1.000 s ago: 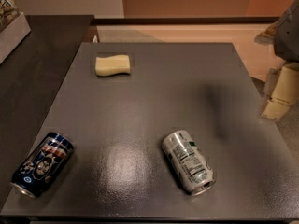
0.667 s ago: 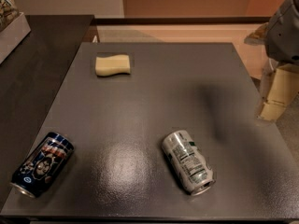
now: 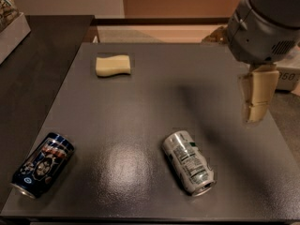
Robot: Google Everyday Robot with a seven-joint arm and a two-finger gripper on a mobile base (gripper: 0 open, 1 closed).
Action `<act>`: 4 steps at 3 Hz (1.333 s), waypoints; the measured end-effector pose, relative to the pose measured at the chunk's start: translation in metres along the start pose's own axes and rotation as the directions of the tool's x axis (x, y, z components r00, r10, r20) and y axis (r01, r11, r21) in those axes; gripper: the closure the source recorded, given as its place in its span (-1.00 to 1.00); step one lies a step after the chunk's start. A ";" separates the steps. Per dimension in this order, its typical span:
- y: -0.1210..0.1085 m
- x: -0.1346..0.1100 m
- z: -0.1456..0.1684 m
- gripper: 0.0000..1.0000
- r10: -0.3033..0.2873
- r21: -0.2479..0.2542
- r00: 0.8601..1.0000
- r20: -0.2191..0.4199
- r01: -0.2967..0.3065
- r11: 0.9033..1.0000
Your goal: Place 7up can upright
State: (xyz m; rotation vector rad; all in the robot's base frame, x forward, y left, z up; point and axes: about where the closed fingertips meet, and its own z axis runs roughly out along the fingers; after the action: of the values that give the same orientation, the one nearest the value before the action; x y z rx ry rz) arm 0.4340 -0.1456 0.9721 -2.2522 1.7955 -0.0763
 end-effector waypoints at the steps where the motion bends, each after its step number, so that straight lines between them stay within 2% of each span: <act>1: 0.004 -0.025 0.005 -1.00 -0.213 -0.001 0.977 0.029 0.213 0.977; 2: 0.009 -0.041 0.011 -1.00 -0.401 0.029 0.915 0.036 0.400 0.916; 3: 0.013 -0.049 0.013 -1.00 -0.548 0.058 0.835 0.059 0.545 0.837; 4: 0.023 -0.054 0.015 -1.00 -0.687 0.069 0.724 0.068 0.683 0.727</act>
Offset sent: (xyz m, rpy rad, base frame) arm -0.0250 0.0533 -0.0240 -0.0972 -0.1496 0.7984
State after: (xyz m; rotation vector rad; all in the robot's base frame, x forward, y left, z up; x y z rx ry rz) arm 0.4025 -0.0954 0.9584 -2.7132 0.8065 -0.1427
